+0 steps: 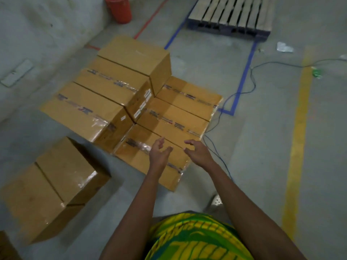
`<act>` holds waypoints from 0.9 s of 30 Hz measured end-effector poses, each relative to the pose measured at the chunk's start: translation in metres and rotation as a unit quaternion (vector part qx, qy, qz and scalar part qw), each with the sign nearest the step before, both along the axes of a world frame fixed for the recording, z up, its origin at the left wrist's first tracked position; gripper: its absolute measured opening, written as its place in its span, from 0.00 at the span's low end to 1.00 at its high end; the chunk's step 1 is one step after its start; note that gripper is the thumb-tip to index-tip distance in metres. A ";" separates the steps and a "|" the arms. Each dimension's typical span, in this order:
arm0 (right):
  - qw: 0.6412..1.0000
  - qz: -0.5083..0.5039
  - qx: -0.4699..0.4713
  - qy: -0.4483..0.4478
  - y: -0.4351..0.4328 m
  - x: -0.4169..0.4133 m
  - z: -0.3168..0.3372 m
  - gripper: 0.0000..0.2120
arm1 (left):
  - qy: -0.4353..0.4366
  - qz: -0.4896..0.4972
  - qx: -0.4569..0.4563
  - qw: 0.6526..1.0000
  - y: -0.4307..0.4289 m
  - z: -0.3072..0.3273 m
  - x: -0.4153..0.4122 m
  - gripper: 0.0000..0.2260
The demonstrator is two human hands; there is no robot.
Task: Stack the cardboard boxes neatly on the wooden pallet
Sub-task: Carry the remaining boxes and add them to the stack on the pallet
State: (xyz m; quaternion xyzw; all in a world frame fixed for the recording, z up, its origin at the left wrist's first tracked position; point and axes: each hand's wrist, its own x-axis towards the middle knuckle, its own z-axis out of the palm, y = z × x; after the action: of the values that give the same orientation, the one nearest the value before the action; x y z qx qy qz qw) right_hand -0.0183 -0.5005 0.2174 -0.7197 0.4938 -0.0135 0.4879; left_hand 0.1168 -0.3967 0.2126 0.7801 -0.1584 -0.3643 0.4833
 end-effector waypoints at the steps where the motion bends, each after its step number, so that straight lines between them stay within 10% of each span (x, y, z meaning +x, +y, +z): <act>1: 1.000 0.007 -0.011 0.008 -0.019 -0.020 -0.002 0.19 | 0.008 0.004 -0.005 1.000 -0.022 -0.002 -0.017 0.23; 10: 0.997 -0.068 -0.019 -0.023 -0.170 -0.114 0.007 0.15 | -0.017 -0.045 0.011 0.999 -0.178 -0.002 -0.116 0.24; 27: 0.998 0.062 -0.003 -0.007 -0.511 -0.025 0.014 0.15 | 0.075 0.082 -0.028 0.993 -0.522 -0.014 -0.018 0.19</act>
State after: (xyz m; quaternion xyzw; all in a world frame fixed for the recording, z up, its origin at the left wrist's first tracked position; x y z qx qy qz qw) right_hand -0.0432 -1.0116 0.2317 -0.7505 0.4446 0.0103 0.4889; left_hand 0.0990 -0.9190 0.1986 0.7472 -0.0672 -0.3768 0.5433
